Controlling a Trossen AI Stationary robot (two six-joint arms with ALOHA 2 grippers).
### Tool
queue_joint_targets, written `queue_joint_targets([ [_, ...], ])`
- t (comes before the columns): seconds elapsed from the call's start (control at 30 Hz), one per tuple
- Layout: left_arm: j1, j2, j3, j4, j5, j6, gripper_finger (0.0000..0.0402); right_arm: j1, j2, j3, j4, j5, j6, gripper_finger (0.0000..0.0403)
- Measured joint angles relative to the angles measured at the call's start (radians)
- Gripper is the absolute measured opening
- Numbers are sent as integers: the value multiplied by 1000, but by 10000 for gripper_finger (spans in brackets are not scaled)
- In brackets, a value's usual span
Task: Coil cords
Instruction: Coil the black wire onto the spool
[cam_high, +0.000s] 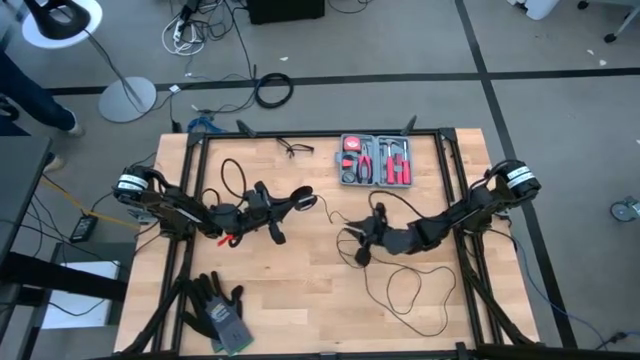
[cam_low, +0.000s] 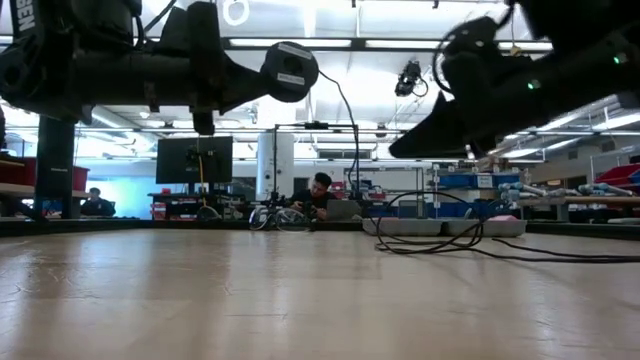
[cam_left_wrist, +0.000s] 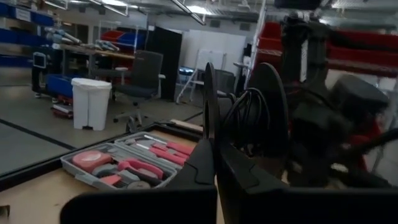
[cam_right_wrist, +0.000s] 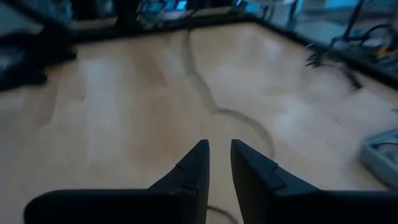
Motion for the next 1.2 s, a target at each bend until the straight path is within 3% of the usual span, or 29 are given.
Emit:
queue_joint_targets([
  [0.2, 0, 0, 0, -12, 45, 36, 0, -46, -1, -62, 266, -13, -126, 72],
  [0.57, 0, 0, 0, 14, 43, 52, 0, -124, -1, 8, 240, -305, -182, 133],
  [0.8, 0, -32, 0, 17, 39, 58, 0, -121, 0, 8, 172, -309, -143, 148],
  [1.2, 0, -34, 46, -10, 39, 92, 1, -142, 81, 105, 116, -275, -246, 121],
])
